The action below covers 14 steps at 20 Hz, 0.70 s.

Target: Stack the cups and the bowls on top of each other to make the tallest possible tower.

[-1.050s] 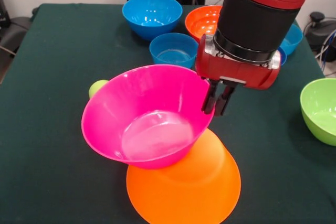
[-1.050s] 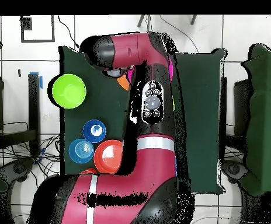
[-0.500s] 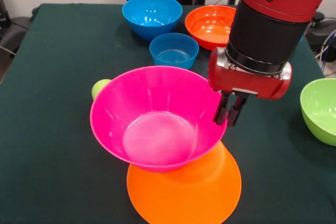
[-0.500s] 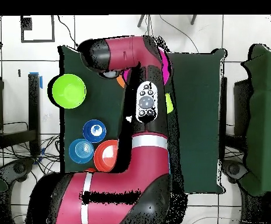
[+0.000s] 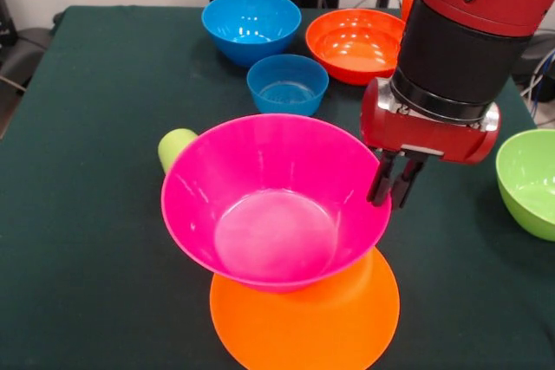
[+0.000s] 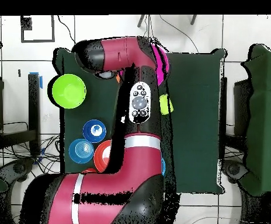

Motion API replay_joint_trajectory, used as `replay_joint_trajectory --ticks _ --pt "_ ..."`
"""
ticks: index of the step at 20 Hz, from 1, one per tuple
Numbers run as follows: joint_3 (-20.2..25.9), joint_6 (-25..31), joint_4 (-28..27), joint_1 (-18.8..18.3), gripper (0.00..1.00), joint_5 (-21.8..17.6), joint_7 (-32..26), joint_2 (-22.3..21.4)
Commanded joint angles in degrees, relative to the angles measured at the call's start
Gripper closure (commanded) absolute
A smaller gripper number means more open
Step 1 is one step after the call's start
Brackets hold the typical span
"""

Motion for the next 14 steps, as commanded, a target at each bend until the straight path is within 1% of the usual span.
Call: replay_joint_trajectory --ticks 1,14 --pt "2.8 -3.3 0.1 2.0 1.00 1.6 11.7 3.6" --pt "0.3 -5.0 -1.2 3.4 1.00 3.3 11.6 5.7"
